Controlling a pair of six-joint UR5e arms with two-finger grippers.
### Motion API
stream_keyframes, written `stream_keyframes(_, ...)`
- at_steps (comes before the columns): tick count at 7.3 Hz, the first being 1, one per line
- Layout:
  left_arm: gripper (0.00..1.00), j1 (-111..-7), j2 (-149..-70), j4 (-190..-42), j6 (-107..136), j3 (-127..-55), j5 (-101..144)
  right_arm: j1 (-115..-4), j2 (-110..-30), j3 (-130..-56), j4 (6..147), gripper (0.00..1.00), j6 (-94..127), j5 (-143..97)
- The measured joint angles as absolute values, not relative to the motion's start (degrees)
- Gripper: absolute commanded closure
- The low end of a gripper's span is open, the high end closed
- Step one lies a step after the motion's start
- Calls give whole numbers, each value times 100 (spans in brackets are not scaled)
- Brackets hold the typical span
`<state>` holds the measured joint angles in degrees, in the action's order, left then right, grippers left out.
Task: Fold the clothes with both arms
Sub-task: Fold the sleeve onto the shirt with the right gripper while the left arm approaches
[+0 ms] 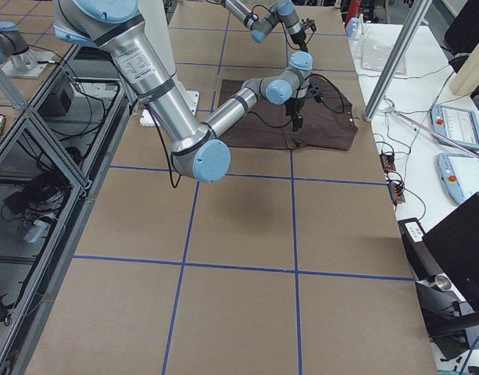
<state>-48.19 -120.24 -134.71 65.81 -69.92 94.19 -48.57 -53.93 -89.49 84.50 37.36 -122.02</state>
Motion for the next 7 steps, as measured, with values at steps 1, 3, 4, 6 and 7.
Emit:
stream_keyframes(1,1,-4732,-12108,-13473,6623,-6837,9308,-4861,-5425,-8952,8353,0,3766,-12207)
stream_keyframes(3,6,-4673,-12222,-13496,6642,-6611,9238,-4857,-5388,-8956,8355,0,3937,-12216)
stream_keyframes(4,7,-4664,-12244,-13531,6644,-6539,9232,-4864,-5364,-8964,8389,0,3979,-12224)
stream_keyframes(6,11,-4664,-12284,-13579,6639,-6415,9229,-4893,-5348,-8978,8408,0,4044,-12238)
stream_keyframes(7,21,-4664,-12298,-13609,6637,-6365,9229,-4904,-5345,-8980,8405,0,4064,-12241)
